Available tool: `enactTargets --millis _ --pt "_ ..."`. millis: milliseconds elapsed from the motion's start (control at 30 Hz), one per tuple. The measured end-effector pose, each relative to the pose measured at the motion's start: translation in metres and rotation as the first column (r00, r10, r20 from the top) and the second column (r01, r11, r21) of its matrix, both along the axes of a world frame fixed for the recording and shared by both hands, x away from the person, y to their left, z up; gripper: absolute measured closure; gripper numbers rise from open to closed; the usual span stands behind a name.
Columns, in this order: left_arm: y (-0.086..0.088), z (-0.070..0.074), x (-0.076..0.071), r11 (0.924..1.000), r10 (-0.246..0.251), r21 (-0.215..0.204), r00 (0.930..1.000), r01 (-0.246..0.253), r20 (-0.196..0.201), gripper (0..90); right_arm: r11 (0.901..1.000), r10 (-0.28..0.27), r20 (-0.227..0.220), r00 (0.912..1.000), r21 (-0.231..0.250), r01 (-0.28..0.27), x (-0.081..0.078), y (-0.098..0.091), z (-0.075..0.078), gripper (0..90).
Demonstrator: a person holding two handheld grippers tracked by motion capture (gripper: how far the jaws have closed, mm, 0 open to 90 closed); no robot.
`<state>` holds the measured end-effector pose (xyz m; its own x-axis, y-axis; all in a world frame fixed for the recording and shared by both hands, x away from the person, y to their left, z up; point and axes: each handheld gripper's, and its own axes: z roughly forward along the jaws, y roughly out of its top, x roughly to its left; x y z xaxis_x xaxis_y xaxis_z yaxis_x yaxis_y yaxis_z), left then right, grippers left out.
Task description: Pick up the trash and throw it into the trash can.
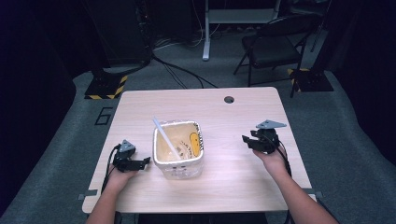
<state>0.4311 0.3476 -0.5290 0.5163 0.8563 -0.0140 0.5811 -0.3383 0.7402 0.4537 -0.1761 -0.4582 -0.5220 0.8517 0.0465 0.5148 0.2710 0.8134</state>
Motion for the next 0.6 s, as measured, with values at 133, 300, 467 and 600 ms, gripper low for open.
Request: enactTargets --millis 133,300,467,600 --pt "0.000 0.000 0.000 1.0000 0.001 0.000 1.0000 -0.001 0.000 15.1 0.9997 -0.025 -0.001 0.9997 -0.008 0.025 -0.001 -0.008 -0.009 50.1" --pt "0.000 0.000 0.000 1.0000 0.001 0.000 1.0000 -0.001 0.000 15.1 0.9984 -0.056 -0.003 0.9984 -0.013 0.056 -0.003 -0.019 -0.018 48.2" --pt "0.000 0.000 0.000 1.0000 0.001 0.000 1.0000 -0.001 0.000 15.1 0.9953 -0.094 -0.012 0.9955 -0.026 0.093 -0.005 -0.027 -0.026 45.9" --pt "0.000 0.000 0.000 1.0000 0.002 0.000 1.0000 -0.002 0.000 15.1 0.9937 -0.110 -0.003 0.9939 -0.020 0.110 -0.005 -0.032 -0.029 46.4"
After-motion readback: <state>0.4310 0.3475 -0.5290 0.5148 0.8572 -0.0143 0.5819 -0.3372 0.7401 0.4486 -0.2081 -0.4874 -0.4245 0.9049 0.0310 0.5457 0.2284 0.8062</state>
